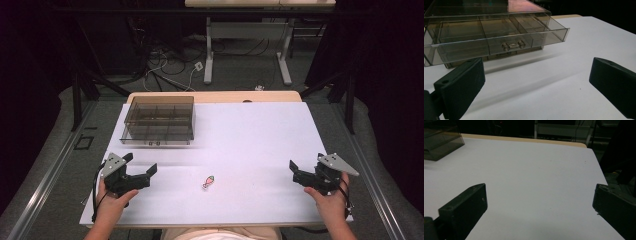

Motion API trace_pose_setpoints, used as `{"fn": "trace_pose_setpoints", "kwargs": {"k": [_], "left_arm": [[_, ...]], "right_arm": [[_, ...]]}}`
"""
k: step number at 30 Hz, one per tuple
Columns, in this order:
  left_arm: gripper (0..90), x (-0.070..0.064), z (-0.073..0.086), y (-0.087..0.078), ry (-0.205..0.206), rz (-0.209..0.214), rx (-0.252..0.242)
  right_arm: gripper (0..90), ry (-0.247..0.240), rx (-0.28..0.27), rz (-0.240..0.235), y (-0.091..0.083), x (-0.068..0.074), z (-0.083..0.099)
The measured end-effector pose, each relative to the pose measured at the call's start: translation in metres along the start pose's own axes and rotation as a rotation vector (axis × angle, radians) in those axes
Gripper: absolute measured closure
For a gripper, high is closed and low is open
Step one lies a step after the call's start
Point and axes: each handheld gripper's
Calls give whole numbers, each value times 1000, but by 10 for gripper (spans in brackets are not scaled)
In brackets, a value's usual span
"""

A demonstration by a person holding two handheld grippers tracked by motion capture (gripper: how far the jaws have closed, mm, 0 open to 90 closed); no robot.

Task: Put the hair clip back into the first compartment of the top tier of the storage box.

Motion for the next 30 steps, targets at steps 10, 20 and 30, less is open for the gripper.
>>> {"fn": "trace_pose_setpoints", "kwargs": {"k": [10, 20, 30], "left_arm": [[2, -10, -4, 0, 24, 1, 0], [2, -21, -10, -3, 58, -18, -5], [2, -37, -23, -1, 97, -3, -5]], "right_arm": [[0, 21, -16, -23, -2, 2, -1], [0, -20, -15, -54, -4, 10, -1], [7, 1, 5, -63, -3, 10, 1]]}}
Point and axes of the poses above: each handheld gripper's, and its own axes: y roughly forward along the jaws, z roughly out of its underside, x roughly to its left, and after that the axes turned 7 degrees about -x, right-handed
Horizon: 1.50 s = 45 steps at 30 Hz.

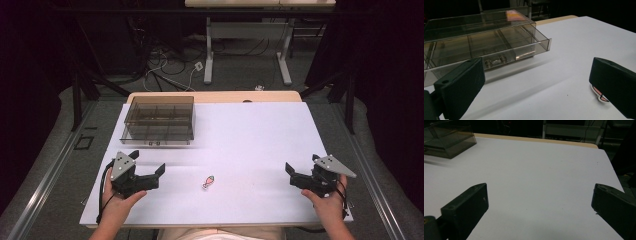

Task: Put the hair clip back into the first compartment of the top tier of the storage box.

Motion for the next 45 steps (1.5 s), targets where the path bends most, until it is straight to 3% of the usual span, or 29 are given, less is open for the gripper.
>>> {"fn": "trace_pose_setpoints", "kwargs": {"k": [7, 13, 28, 38, 45], "left_arm": [[2, -10, -12, 3, 33, 38, 9], [9, -18, -17, 9, 37, 69, 20], [69, -33, -32, 30, 18, 67, 52], [155, -43, -37, 42, 30, 62, 53], [172, -51, -39, 50, 21, 83, 47]], "right_arm": [[10, -9, 14, 1, 0, 1, 1], [14, -3, 4, 3, 2, 1, 2], [21, 2, 32, -7, 1, 0, 3], [24, 6, 21, -12, 1, 0, 4], [24, -6, 26, -20, 2, 1, 5]]}}
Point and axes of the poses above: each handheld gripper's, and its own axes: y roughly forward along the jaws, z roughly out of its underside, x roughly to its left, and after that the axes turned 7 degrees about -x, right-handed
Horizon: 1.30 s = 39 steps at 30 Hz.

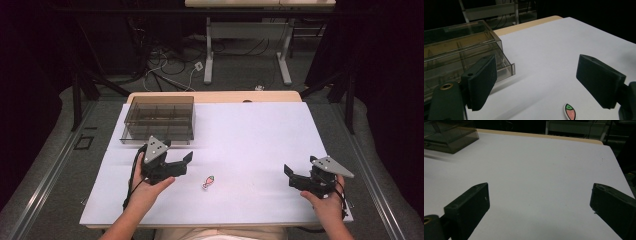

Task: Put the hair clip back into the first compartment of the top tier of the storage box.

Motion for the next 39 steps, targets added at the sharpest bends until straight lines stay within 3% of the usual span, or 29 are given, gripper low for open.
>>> {"fn": "trace_pose_setpoints", "kwargs": {"k": [8, 20, 39], "left_arm": [[199, -5, -4, 6, -29, 23, 3], [228, -14, -8, 18, -24, 39, -6], [260, -25, -6, 40, -39, 85, 39]], "right_arm": [[24, 3, 0, -4, 0, -1, 0], [24, 11, 2, -4, 1, -3, 1], [24, 20, 6, -2, 1, -5, 2]]}}
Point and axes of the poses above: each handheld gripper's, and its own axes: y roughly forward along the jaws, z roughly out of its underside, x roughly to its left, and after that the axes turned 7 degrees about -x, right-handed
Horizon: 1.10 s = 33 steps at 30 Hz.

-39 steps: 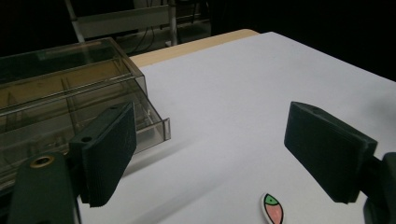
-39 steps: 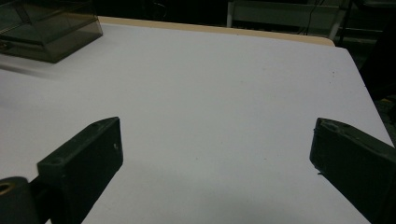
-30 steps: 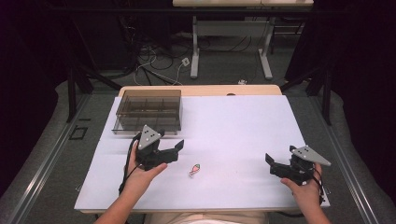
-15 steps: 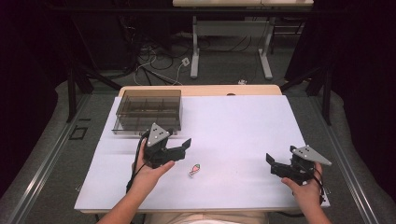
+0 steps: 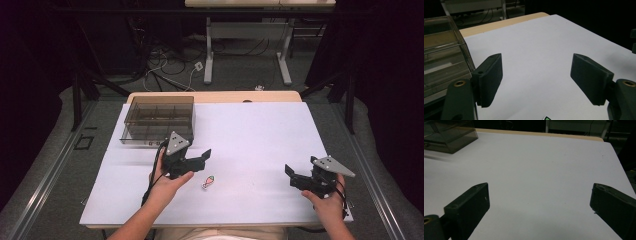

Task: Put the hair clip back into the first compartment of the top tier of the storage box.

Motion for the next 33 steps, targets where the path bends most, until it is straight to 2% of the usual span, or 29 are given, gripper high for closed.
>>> {"fn": "trace_pose_setpoints", "kwargs": {"k": [7, 14, 16, 24, 27, 31, 33], "left_arm": [[274, -3, 3, 7, -10, 7, 38], [297, -3, 4, 12, -47, 18, 71], [315, -3, 5, 13, -63, 21, 103], [345, -5, 6, 17, -87, 29, 149], [359, -5, 6, 19, -97, 32, 177], [370, -6, 8, 23, -131, 49, 214], [373, -6, 9, 25, -131, 52, 228]], "right_arm": [[24, 5, 6, -4, 0, 0, 0], [24, 2, 13, -5, 0, -1, 0], [24, 11, 3, -4, 1, 0, 1], [24, 10, 14, -10, 1, 0, 1], [24, 15, 17, -10, 2, 0, 2], [24, 11, 21, -13, 2, -1, 2], [25, 6, 16, -10, 2, -1, 2]]}}
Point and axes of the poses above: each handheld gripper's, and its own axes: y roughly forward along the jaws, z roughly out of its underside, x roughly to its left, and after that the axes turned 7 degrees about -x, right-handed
